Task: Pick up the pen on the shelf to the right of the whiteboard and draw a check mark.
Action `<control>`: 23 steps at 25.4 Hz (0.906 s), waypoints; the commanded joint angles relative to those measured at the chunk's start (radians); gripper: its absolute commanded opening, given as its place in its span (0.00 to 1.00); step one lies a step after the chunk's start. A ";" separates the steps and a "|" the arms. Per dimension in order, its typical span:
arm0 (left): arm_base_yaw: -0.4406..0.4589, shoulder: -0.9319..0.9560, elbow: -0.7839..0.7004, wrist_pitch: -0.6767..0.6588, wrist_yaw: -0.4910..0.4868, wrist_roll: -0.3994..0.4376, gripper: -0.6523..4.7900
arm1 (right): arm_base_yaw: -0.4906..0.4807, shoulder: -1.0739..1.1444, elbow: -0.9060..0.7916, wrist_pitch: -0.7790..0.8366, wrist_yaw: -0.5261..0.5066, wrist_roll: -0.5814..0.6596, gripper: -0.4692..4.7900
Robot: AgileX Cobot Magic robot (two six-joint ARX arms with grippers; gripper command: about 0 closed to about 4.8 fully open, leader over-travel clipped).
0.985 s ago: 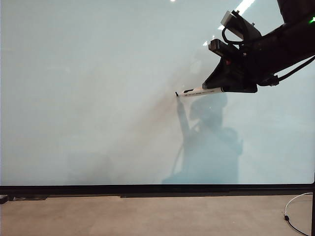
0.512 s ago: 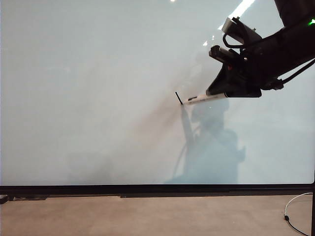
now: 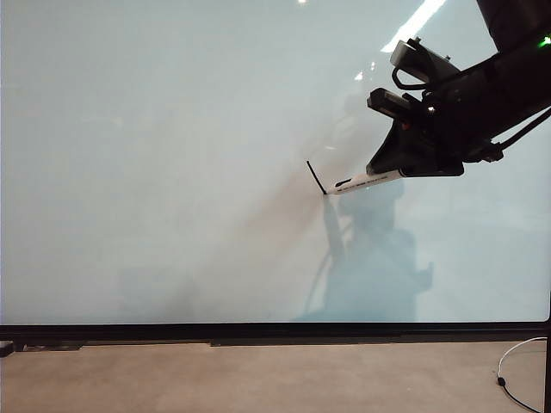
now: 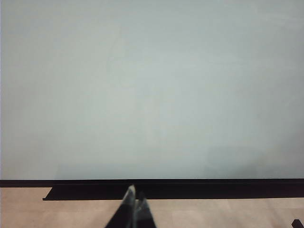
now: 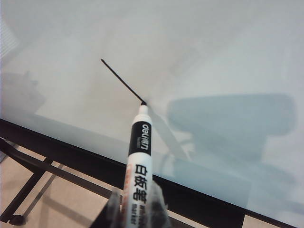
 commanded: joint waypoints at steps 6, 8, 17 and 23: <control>0.000 0.001 0.003 0.013 0.000 0.004 0.11 | -0.003 -0.003 0.004 0.021 0.055 -0.005 0.08; 0.000 0.001 0.003 0.013 0.000 0.004 0.11 | -0.003 -0.006 0.004 0.021 0.067 -0.006 0.08; 0.000 0.001 0.003 0.013 0.000 0.004 0.11 | -0.003 -0.010 0.004 0.028 0.067 -0.012 0.08; 0.000 0.001 0.003 0.013 0.000 0.004 0.11 | -0.003 -0.015 0.004 0.027 0.053 -0.021 0.08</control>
